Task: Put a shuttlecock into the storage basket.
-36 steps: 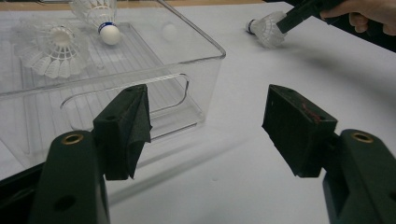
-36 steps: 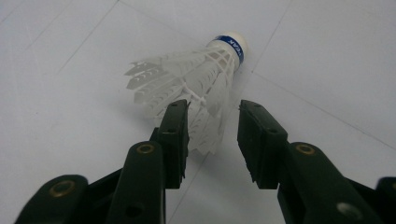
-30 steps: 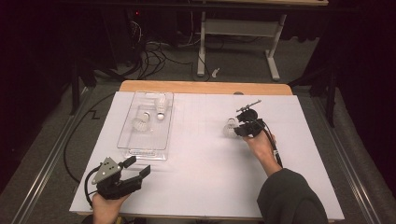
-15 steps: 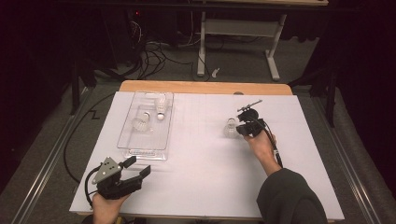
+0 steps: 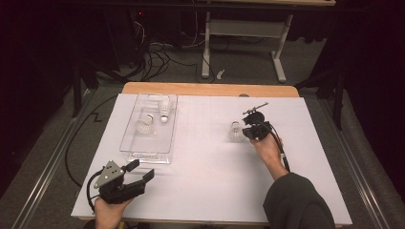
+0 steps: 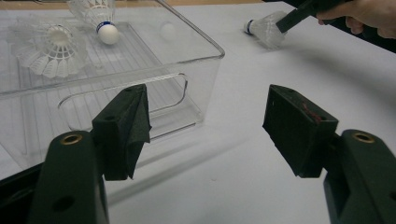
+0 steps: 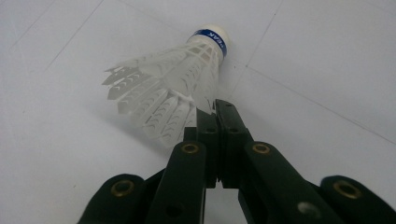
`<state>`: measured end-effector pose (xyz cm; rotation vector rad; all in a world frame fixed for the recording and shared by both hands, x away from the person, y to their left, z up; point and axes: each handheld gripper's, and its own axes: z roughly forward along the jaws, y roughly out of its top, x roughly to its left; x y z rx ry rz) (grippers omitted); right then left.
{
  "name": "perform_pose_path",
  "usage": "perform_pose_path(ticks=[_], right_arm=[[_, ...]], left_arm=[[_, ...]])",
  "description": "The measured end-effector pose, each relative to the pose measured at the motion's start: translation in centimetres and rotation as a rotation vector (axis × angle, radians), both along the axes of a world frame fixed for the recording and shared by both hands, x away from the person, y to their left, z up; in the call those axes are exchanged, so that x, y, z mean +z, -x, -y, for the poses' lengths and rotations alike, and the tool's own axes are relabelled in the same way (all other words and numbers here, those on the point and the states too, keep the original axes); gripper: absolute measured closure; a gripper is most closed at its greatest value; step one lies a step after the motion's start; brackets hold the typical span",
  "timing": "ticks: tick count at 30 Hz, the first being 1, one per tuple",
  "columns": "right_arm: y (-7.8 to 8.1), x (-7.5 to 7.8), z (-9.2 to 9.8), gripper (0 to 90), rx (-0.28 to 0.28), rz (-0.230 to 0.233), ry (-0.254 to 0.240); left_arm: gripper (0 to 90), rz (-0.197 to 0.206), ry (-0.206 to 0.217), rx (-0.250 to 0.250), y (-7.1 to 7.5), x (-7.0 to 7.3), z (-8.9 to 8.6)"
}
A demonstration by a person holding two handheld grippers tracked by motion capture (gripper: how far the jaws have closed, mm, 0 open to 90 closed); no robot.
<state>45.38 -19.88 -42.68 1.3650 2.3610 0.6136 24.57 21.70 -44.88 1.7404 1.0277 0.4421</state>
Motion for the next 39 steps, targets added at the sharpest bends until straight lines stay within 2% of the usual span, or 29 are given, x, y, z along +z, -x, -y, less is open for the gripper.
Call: perform_pose_path(ticks=[11, 18, 39], right_arm=[[0.7, 0.6, -0.6, 90.0, 0.058, 0.030, -0.006], [1.4, 1.0, -1.0, 90.0, 0.097, 0.026, -0.007], [3.4, 2.4, -2.3, 90.0, 0.199, 0.039, -0.057]], left_arm=[[32.4, -0.002, -0.002, 0.001, 0.0, 0.0, 0.0], [32.8, -0.003, 0.001, 0.002, 0.0, 0.0, 0.0], [33.5, -0.003, -0.001, -0.001, 0.0, 0.0, 0.1]])
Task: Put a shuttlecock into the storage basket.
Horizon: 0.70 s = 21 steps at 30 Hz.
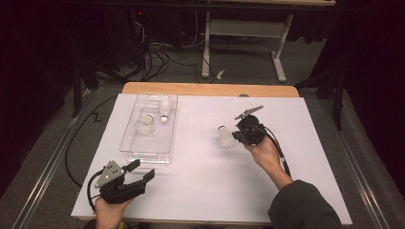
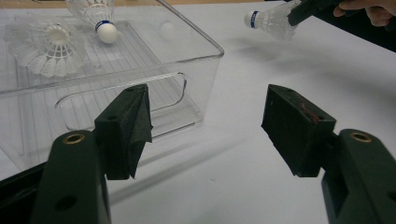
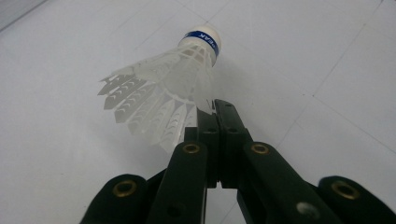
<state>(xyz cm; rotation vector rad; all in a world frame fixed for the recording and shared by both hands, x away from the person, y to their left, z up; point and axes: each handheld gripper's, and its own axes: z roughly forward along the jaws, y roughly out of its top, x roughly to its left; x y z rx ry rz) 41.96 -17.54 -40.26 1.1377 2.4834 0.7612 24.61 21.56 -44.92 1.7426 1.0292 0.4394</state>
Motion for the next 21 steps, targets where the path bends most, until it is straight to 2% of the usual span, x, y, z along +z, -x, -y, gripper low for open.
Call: perform_pose_path(ticks=[7, 11, 21], right_arm=[[1.0, 0.7, -0.3, 90.0, 0.018, 0.006, -0.026], [1.8, 1.0, -0.7, 90.0, 0.048, 0.015, -0.029], [2.9, 0.7, -1.7, 90.0, 0.080, 0.006, -0.048]], left_arm=[[33.6, -0.004, 0.003, -0.002, -0.1, 0.0, 0.0], [33.6, -0.005, 0.004, -0.002, -0.1, 0.0, 0.0], [33.7, -0.007, 0.005, -0.001, -0.2, -0.1, 0.1]])
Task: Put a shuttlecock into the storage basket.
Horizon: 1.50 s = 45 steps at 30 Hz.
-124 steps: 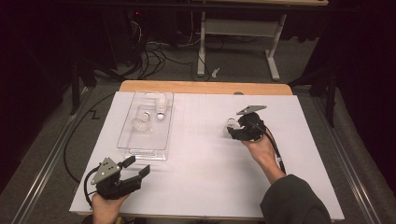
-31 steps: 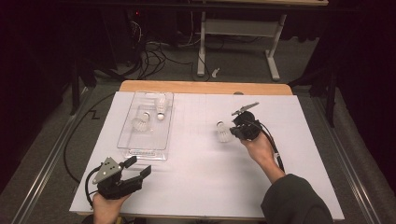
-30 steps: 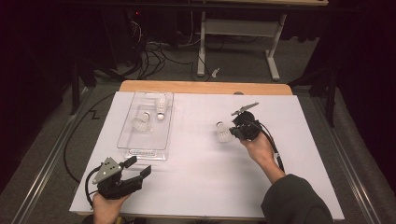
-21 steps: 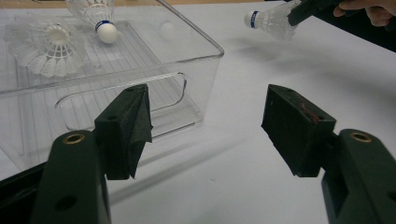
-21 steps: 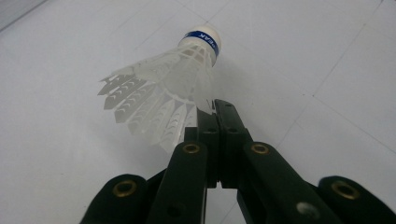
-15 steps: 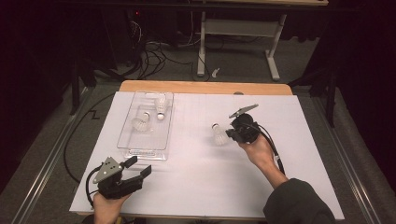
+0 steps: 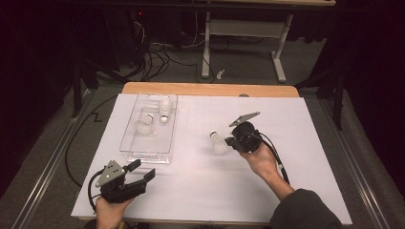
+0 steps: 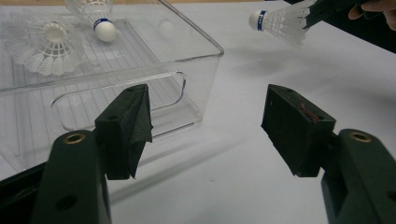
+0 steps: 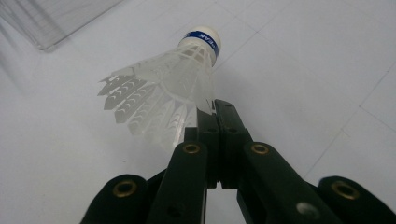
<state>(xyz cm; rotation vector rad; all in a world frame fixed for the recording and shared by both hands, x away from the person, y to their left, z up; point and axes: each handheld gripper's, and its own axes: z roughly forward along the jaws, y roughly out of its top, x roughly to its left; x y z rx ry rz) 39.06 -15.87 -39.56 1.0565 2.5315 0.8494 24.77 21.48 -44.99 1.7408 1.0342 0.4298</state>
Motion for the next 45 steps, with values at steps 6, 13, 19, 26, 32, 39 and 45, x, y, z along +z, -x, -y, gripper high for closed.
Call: perform_pose_path(ticks=[6, 13, 19, 26, 32, 39, 45], right_arm=[[0.5, 0.0, -0.2, 90.0, 0.016, 0.000, -0.010], [1.1, 0.1, -0.4, 90.0, 0.023, -0.004, -0.019], [1.5, 0.1, -0.7, 90.0, 0.024, -0.008, -0.029], [1.5, -0.2, -0.8, 90.0, 0.032, -0.008, -0.031], [1.5, -0.2, -0.9, 90.0, 0.033, -0.007, -0.038], [1.4, -0.2, -0.7, 90.0, 0.027, -0.007, -0.036], [1.3, -0.1, -0.6, 90.0, 0.025, -0.010, -0.033]], left_arm=[[33.7, -0.001, 0.001, 0.001, 0.0, 0.0, 0.0], [33.8, 0.001, -0.005, 0.000, -0.2, 0.0, 0.0], [33.8, -0.003, -0.017, -0.007, -0.4, 0.0, 0.3], [33.8, 0.004, -0.019, 0.006, -0.6, 0.3, 0.1], [34.0, 0.003, -0.007, 0.000, -0.7, 0.6, 0.4], [34.2, 0.001, 0.004, -0.013, -1.3, 1.2, 0.7], [34.7, 0.001, -0.014, -0.030, -1.7, 1.6, 1.2]])
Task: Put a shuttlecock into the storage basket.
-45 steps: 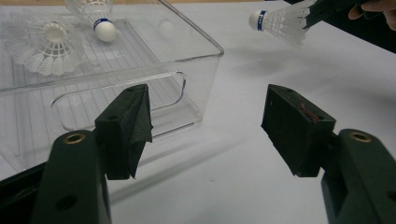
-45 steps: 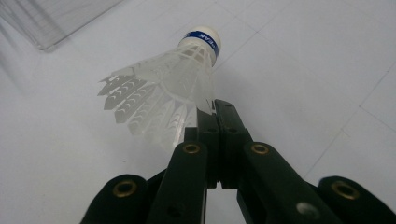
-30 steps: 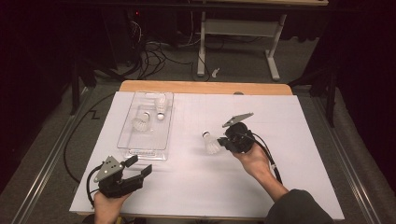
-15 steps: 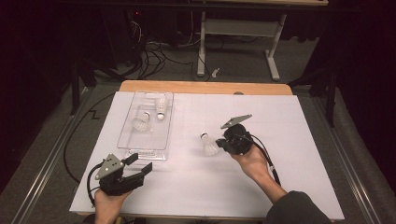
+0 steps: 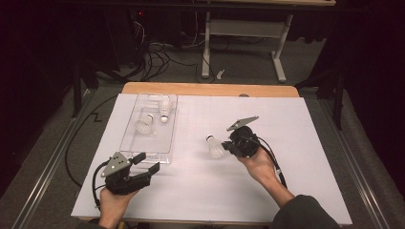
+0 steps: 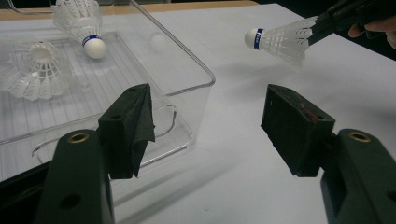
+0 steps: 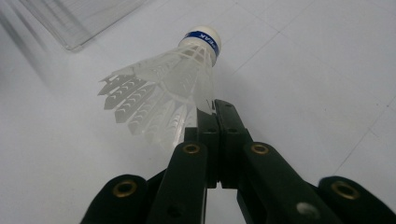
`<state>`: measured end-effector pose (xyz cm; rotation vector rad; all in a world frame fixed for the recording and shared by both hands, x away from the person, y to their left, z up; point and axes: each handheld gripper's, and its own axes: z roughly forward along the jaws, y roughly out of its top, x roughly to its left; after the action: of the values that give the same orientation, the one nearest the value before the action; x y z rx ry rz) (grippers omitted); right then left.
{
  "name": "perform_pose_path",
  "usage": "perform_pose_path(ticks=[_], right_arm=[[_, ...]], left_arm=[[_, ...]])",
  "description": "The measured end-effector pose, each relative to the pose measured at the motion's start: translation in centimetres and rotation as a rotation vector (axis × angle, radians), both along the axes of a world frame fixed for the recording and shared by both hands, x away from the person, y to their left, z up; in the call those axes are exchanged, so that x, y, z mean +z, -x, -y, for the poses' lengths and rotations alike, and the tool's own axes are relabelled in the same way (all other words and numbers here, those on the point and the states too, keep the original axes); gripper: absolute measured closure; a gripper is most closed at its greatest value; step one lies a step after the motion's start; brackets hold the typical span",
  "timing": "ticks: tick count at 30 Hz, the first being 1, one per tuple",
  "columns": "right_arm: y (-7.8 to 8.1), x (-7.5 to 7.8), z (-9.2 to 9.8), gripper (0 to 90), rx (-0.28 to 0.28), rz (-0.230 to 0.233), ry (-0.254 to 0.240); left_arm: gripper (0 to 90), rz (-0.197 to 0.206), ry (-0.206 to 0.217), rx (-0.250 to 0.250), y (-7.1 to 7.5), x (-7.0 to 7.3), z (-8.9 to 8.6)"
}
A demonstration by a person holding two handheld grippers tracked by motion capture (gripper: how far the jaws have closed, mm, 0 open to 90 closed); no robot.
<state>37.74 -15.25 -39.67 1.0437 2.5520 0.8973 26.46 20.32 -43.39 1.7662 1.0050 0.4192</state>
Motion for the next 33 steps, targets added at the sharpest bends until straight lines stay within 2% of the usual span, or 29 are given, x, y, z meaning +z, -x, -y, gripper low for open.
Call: perform_pose_path(ticks=[15, 33], right_arm=[[-0.1, 0.1, 0.1, 90.0, -0.002, -0.002, 0.001], [-0.1, 0.2, 0.3, 90.0, -0.001, -0.001, -0.006]], left_arm=[[34.9, 0.021, 0.004, -0.019, -0.8, 0.9, 0.8], [35.3, 0.025, 0.002, -0.056, -1.6, 1.1, 2.4]])
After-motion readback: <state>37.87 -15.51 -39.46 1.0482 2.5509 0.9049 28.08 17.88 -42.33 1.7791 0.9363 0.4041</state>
